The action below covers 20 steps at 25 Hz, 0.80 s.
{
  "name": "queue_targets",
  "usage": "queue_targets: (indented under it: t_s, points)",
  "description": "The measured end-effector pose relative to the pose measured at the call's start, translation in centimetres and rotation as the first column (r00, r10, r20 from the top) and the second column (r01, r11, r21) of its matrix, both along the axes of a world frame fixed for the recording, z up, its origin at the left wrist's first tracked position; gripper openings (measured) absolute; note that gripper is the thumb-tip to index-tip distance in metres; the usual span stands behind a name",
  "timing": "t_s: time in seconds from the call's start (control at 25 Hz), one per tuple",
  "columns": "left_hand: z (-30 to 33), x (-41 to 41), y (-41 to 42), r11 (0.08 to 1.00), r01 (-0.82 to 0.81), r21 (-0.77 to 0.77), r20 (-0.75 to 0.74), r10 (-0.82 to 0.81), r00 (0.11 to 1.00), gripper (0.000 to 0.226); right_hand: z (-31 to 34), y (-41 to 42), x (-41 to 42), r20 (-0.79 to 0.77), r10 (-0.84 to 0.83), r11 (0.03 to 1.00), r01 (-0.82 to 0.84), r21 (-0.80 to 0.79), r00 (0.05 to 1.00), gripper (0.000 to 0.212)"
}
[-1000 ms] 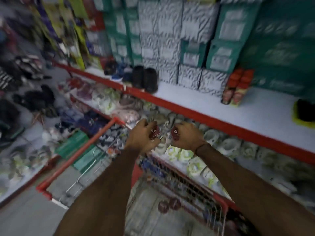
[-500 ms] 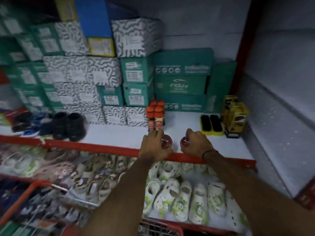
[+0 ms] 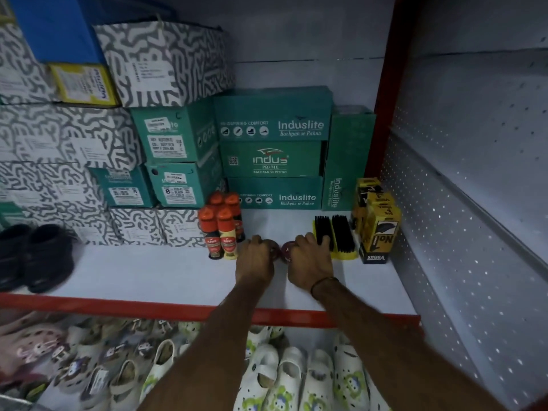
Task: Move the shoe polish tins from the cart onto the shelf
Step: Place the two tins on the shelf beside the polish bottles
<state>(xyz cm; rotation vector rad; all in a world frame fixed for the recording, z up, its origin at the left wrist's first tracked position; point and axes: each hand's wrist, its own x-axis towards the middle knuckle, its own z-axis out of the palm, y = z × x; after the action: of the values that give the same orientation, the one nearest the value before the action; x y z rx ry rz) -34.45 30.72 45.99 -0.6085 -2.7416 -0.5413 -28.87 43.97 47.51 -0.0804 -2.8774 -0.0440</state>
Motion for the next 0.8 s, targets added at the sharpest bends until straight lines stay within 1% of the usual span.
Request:
queue_targets:
  t_s: [0.08,0.24,0.36,0.6,0.68,0.76,0.8]
  points:
    - [0.5,-0.7,0.9,1.000,0.016,0.000,-0.060,-0.015,0.998,0.041,0.1,0.5,-1.7,0.028,-0.014,1.000,0.015,-0.026,1.000,0.036]
    - [0.7,-2.9,1.8,0.997,0.038,0.063,-0.077,-0.033,0.996,0.053,0.3,2.2,-5.1,0.065,-0.004,1.000,0.006,-0.019,0.998,0.049]
    - [0.1,-4.3,2.3,0.998,0.056,0.036,-0.048,-0.054,0.997,0.058,0.0,3.1,-6.5,0.072,0.002,1.000,-0.002,-0.002,0.997,0.052]
    - [-1.0,-5.3,2.9,0.999,0.049,-0.023,-0.029,-0.050,0.998,0.056,-0.6,3.7,-7.2,0.079,-0.002,1.000,0.003,-0.022,0.997,0.057]
    - [-0.7,-4.8,2.8,0.998,0.050,-0.040,-0.036,-0.051,0.998,0.055,-0.4,3.6,-6.8,0.037,-0.020,1.000,0.020,-0.017,0.999,0.056]
    - [-0.1,-4.0,2.3,0.998,0.058,-0.026,-0.079,-0.060,0.995,0.054,0.4,3.1,-6.1,-0.058,-0.026,1.000,0.025,-0.015,0.998,0.053]
    - [0.0,-3.6,1.9,0.996,0.086,-0.010,-0.115,-0.087,0.990,0.052,0.7,2.8,-5.7,-0.108,-0.021,1.000,0.019,-0.024,0.994,0.051]
